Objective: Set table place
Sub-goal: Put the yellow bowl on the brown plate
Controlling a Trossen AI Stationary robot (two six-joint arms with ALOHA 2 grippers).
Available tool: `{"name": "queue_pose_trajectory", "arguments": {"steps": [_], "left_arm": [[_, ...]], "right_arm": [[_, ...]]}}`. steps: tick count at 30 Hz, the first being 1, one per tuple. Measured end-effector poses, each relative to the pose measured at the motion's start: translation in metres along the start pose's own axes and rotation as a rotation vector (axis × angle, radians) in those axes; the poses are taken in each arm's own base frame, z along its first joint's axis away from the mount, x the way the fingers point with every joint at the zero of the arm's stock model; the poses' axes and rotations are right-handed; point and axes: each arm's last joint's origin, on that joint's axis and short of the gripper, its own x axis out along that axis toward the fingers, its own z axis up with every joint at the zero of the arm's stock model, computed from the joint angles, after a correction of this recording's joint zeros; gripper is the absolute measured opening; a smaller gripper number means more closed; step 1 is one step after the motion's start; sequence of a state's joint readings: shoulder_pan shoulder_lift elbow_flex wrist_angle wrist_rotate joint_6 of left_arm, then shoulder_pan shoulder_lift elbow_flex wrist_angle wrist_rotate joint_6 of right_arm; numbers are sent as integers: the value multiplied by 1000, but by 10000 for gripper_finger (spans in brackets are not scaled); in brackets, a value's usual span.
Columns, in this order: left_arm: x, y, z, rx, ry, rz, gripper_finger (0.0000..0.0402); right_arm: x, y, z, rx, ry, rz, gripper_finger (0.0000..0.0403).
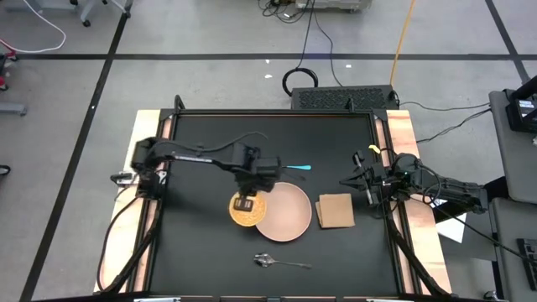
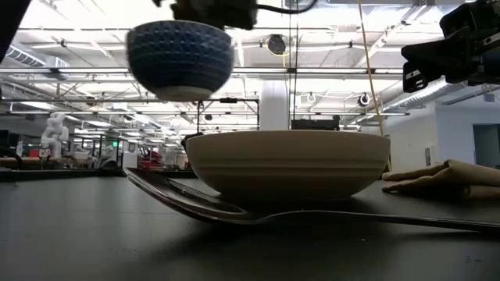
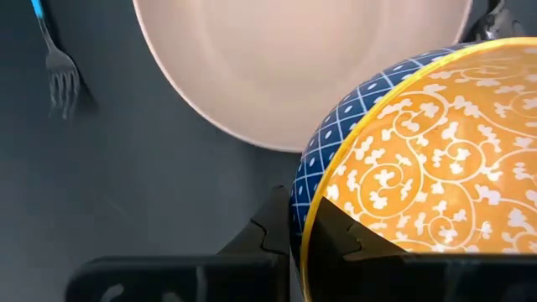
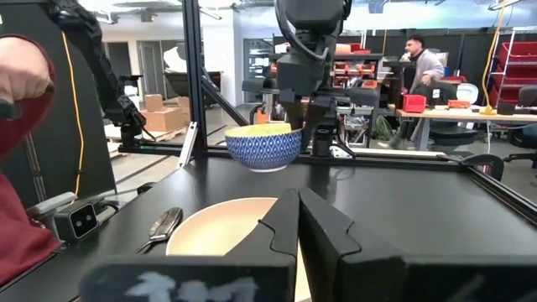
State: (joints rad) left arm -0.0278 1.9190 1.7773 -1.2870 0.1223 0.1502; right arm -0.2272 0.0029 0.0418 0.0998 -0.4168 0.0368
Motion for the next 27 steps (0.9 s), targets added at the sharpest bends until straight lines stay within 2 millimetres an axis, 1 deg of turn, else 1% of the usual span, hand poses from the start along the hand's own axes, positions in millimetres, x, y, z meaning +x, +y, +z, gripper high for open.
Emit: {"name": "queue_pose_trajectory", "arguments": {"steps": [5,11,16,20,27], "left_arm": [[3,12,31,45,-21,0,14],[3,20,56,96,-65,8,14],[15,23,65,135,-41,-6,14],[28,27,67,154,-10,-13,14],[35,31,73,178,-40,5,14]], "right_arm": [[0,0,0,0,0,0,0],[0,0,0,0,0,-1,0],[0,0,0,-21,0,0,0],[0,0,0,-23,0,-1,0],[0,0,0,-23,0,0,0]]}}
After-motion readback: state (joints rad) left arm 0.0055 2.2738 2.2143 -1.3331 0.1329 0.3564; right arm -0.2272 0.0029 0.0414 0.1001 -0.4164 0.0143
